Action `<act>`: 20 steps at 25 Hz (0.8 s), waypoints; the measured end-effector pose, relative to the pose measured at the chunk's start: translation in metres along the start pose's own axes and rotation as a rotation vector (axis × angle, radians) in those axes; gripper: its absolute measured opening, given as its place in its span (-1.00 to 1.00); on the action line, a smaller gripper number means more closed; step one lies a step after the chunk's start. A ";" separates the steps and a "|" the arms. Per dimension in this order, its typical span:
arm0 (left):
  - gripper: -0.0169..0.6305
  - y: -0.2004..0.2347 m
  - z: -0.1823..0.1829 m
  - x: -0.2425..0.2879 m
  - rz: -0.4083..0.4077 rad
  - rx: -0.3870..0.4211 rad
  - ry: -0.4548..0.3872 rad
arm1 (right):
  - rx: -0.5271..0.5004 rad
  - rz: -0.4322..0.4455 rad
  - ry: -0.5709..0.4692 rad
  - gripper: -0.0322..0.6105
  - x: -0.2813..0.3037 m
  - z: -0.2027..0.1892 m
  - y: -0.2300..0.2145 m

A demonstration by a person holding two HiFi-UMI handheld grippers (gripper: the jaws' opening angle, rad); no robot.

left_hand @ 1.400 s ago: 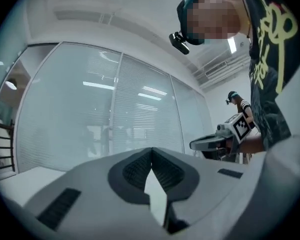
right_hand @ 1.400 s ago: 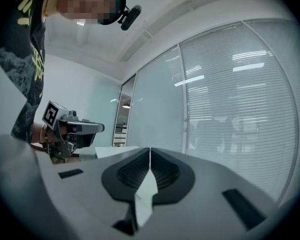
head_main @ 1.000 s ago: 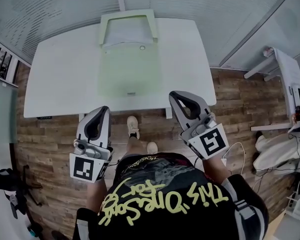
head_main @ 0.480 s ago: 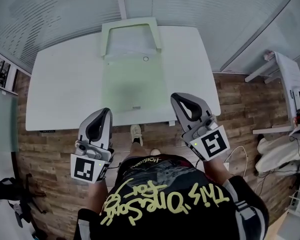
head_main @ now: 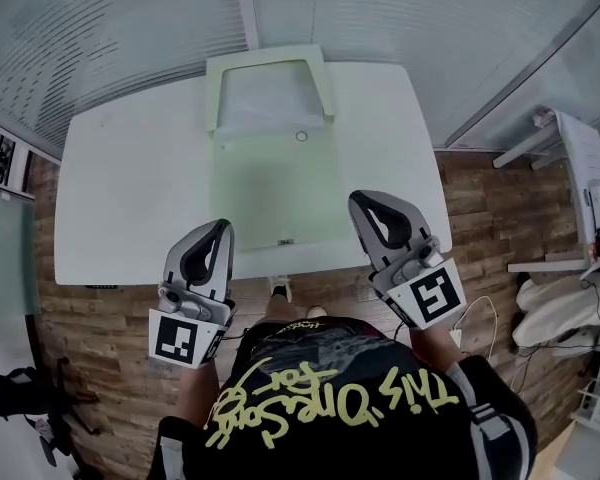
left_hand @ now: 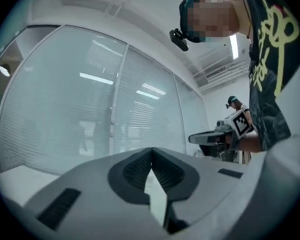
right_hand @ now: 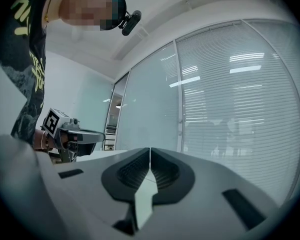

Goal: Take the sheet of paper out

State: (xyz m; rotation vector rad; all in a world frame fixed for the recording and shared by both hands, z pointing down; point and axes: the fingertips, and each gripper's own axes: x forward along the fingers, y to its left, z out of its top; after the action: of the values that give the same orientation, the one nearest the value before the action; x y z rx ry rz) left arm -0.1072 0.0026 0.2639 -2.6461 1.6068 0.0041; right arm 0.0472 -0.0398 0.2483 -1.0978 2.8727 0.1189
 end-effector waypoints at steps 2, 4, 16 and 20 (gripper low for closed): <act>-0.93 0.009 -0.001 0.006 -0.007 0.003 0.002 | -0.002 -0.003 -0.005 -0.87 0.011 0.001 -0.003; -0.93 0.020 -0.002 0.014 -0.011 0.003 0.002 | -0.009 -0.006 -0.005 -0.87 0.023 0.001 -0.006; -0.93 0.071 0.002 0.062 -0.053 0.036 0.030 | -0.007 -0.064 0.015 -0.87 0.077 0.001 -0.034; -0.93 0.086 -0.001 0.070 -0.068 0.039 0.047 | 0.004 -0.078 0.025 -0.87 0.094 -0.004 -0.037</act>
State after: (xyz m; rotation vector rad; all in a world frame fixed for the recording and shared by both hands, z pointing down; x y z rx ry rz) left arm -0.1511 -0.0990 0.2595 -2.6893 1.5127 -0.0912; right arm 0.0018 -0.1303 0.2422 -1.2182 2.8457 0.0962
